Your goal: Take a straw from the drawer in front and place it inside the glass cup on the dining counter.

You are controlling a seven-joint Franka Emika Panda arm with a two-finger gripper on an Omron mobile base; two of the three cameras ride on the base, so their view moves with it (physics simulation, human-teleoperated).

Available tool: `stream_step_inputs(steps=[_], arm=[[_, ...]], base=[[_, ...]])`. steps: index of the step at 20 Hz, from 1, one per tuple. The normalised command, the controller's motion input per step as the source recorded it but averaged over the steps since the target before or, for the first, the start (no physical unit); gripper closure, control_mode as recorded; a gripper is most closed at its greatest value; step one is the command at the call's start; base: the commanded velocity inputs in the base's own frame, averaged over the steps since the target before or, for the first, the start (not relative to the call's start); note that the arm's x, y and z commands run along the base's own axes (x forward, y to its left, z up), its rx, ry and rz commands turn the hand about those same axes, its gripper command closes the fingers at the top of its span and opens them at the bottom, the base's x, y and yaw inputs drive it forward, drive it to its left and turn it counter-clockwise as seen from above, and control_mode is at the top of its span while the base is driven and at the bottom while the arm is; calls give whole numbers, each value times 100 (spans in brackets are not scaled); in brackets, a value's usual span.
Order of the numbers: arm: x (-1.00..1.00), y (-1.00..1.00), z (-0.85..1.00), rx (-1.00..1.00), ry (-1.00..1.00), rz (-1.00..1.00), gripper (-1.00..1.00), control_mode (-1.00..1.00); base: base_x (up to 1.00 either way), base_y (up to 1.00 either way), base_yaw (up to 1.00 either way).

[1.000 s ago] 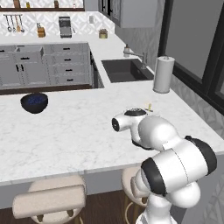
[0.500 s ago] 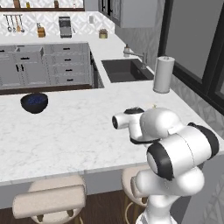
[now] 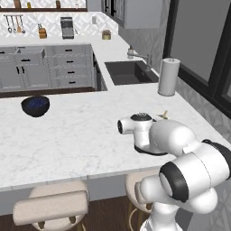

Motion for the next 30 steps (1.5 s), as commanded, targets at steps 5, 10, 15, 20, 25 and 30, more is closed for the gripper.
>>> stream_step_inputs(steps=[5, 10, 15, 20, 25, 30], arm=[[8, 0, 15, 0, 0, -9, 100, -100], [-1, 0, 14, 0, 0, -6, 100, -100], [-22, 0, 31, 0, -2, -4, 100, -100], [-41, 14, 7, 0, -1, -1, 100, -100], [1, 13, 0, 0, 0, 0, 100, -100], [28, 9, -6, 0, 0, 0, 100, -100]], base=[[0, 0, 0], [0, 0, 0], [0, 0, 0], [0, 0, 0], [0, 0, 0], [0, 0, 0]])
